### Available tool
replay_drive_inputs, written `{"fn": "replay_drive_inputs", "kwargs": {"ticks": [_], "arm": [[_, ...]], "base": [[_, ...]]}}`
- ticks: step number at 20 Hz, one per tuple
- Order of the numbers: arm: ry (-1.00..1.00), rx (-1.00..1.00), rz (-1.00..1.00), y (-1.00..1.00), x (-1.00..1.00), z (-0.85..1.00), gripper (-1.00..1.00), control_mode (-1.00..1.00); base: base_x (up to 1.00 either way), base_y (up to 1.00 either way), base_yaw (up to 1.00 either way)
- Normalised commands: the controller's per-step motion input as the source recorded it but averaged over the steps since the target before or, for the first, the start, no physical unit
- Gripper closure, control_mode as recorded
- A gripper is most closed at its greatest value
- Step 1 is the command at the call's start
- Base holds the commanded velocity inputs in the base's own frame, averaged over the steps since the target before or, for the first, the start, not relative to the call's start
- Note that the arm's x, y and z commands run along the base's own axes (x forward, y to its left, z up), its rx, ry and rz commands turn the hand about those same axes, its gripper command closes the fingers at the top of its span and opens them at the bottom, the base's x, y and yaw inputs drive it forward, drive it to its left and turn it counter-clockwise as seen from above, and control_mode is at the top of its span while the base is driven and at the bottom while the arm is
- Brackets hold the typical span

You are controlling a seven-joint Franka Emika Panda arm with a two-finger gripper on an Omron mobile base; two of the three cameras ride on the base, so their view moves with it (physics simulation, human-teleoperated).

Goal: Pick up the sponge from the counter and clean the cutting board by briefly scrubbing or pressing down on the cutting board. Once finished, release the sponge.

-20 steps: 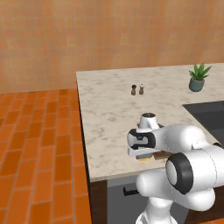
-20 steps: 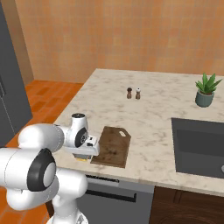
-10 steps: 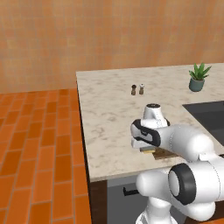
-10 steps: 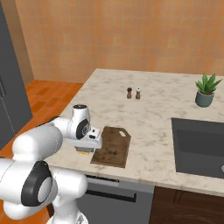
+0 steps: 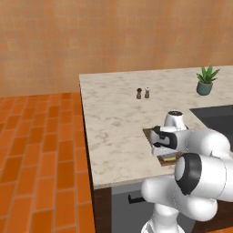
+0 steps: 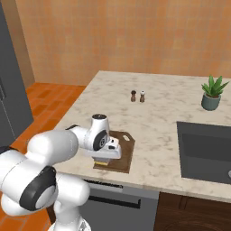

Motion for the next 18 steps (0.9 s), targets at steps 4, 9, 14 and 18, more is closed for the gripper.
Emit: {"fn": "replay_drive_inputs", "kwargs": {"ticks": [4,9,14,18], "arm": [[-0.02,0.00,0.00,-0.04,0.00,-0.30,1.00,-1.00],[0.00,0.00,0.00,0.00,0.14,-0.15,1.00,-1.00],[-0.03,0.00,0.00,0.00,0.25,-0.01,1.00,-1.00],[-0.05,0.00,0.00,0.03,0.33,0.00,1.00,-1.00]], "base": [[0.00,0.00,0.00],[0.00,0.00,0.00],[0.00,0.00,0.00],[0.00,0.00,0.00]]}}
